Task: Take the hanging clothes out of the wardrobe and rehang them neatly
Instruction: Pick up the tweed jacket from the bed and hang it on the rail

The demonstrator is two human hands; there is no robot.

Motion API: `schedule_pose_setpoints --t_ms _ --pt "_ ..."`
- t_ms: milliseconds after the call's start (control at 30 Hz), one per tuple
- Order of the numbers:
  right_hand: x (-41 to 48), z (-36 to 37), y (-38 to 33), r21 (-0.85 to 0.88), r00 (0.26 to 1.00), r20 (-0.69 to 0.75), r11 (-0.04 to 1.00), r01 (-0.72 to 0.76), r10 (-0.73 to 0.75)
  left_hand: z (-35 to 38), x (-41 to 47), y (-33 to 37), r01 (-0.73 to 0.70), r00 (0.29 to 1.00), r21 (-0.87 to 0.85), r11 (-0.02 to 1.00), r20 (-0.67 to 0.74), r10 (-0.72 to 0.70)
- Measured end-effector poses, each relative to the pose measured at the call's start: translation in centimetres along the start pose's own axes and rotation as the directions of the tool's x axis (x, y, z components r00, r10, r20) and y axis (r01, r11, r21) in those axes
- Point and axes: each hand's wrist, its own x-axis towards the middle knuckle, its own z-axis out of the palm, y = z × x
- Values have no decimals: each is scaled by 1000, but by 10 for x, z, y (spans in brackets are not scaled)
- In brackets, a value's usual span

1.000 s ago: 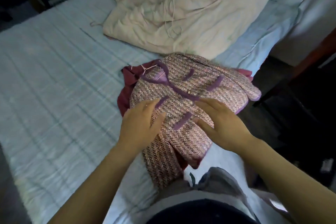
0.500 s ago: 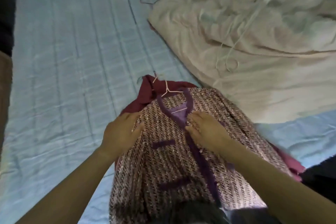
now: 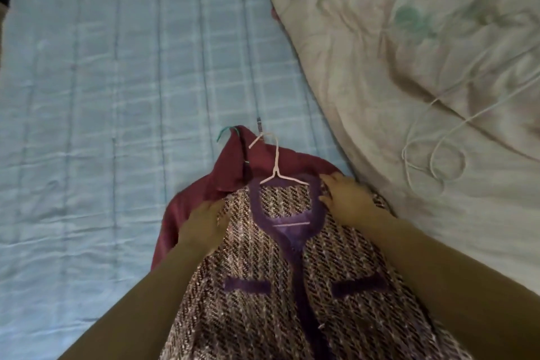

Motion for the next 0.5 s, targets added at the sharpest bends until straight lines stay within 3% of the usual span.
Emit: schedule_pose_setpoints --t_ms 267,500 --pt "-6 4 6 120 998 -14 991 66 -65 8 6 2 62 998 70 996 7 -63" --pt "-57 -7 -9 229 983 -112 959 169 -147 -16 -37 3 -113 993 -82 990 -53 109"
